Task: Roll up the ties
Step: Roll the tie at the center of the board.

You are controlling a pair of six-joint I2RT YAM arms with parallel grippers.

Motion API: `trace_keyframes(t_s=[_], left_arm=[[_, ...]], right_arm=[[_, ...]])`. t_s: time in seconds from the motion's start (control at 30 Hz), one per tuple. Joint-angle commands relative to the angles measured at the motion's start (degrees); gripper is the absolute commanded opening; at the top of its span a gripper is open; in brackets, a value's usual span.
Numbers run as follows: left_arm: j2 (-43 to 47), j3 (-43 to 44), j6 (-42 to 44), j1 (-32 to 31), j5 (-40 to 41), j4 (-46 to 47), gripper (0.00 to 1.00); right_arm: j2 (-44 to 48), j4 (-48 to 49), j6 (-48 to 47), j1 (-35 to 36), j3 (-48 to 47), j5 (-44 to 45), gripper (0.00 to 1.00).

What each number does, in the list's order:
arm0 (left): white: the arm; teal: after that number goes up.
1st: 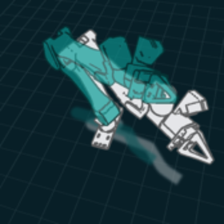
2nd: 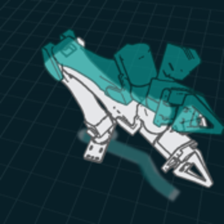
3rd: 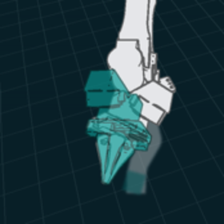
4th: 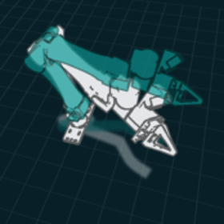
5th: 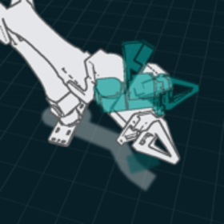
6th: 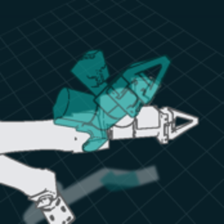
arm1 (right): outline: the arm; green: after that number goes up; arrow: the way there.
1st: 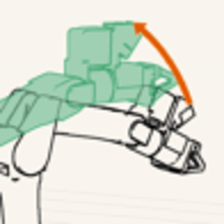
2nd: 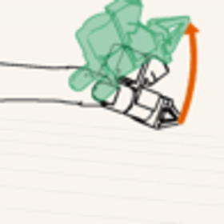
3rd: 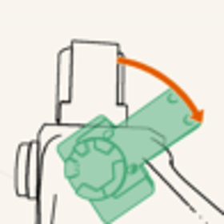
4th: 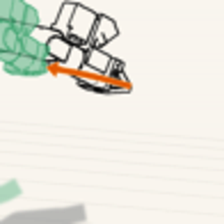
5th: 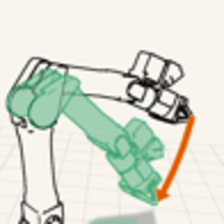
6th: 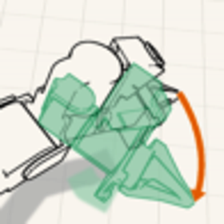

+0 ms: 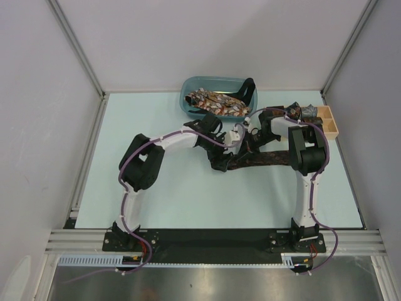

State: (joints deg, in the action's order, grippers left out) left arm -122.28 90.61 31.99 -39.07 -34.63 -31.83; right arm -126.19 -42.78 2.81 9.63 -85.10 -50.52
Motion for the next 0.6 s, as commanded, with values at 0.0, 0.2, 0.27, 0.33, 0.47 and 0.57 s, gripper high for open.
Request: trace_keyframes(t_s=[0.0,0.2,0.27,0.33,0.47,0.57], left_arm=[[4.9,-3.8,-6.1,2.8,-2.6,4.3,0.88],[4.6,-5.7,-9.9,2.2,-3.2,10.9,0.94],[3.5,-5.4,-10.8,1.7,-2.9,12.4,0.98],[3.2,-5.9,-11.0,1.2,-2.7,15.1,0.98],[1.8,-6.0,-9.8,-0.4,-1.7,17.0,0.99],[0.6,-5.3,-9.0,-1.2,-1.2,17.0,0.97]], right_arm=[[0.9,1.0,-4.7,-0.7,-0.3,11.6,0.00],[0.2,1.1,-4.0,0.6,-0.3,13.3,0.00],[-0.1,1.7,-3.4,0.8,-0.7,13.2,0.00],[-0.5,1.7,-3.2,1.2,-0.8,13.3,0.00],[-1.2,1.7,-3.1,1.5,-0.9,13.3,0.00],[-1.6,1.7,-3.1,1.5,-1.2,13.3,0.00]])
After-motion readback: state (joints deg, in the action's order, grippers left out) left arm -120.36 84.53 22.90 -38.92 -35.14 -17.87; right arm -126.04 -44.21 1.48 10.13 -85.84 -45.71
